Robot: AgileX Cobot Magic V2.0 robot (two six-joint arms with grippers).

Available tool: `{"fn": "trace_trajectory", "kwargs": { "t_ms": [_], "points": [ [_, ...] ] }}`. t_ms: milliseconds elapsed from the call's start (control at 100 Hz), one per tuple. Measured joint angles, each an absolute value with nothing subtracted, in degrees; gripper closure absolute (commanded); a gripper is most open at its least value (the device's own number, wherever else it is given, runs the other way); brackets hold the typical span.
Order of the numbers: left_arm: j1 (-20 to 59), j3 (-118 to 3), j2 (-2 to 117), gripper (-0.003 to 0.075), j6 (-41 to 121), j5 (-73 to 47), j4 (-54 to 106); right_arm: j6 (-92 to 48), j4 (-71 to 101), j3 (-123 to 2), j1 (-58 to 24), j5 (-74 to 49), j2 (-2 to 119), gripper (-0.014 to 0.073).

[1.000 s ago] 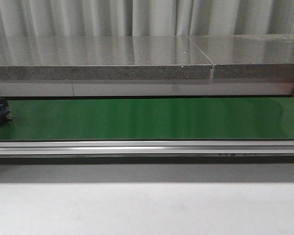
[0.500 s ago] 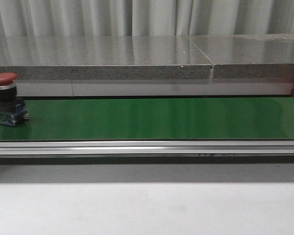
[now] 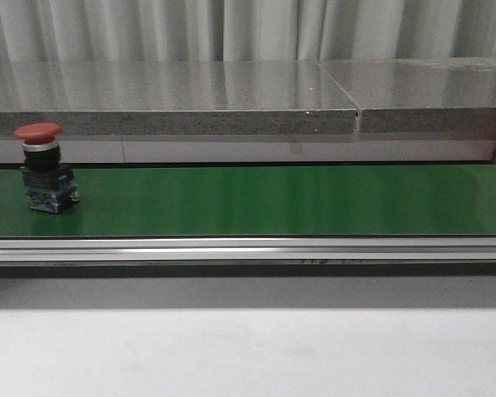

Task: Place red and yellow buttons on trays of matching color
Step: 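Move the left gripper to a yellow push button and grasp it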

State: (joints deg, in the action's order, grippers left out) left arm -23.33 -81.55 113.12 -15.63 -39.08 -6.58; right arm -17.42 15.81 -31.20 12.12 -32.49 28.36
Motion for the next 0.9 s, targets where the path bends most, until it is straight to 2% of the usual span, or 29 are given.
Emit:
{"fn": "trace_trajectory", "kwargs": {
  "t_ms": [90, 210, 370, 550, 900],
  "points": [
    [-23.33, -81.55, 113.12, 0.0596, -15.63, -39.47, -6.45, -17.42, 15.81, -31.2, 12.12, -32.49, 28.36, 0.0661],
    [-23.33, -81.59, 113.12, 0.0661, -15.63, -40.28, -5.75, -17.42, 15.81, -31.2, 12.12, -32.49, 28.36, 0.0661],
    [-23.33, -81.59, 111.32, 0.0662, -15.63, -41.55, -4.05, -17.42, 15.81, -31.2, 12.12, -32.49, 28.36, 0.0661],
    [-22.46, -81.59, 104.14, 0.0662, -15.5, -42.31, -3.57, -17.42, 15.81, -31.2, 12.12, -32.53, 28.36, 0.0661],
    [-14.77, -81.59, 91.21, 0.0662, -12.05, -46.98, -2.08, -17.42, 15.81, -31.2, 12.12, -32.53, 28.36, 0.0661]
  ]
}}
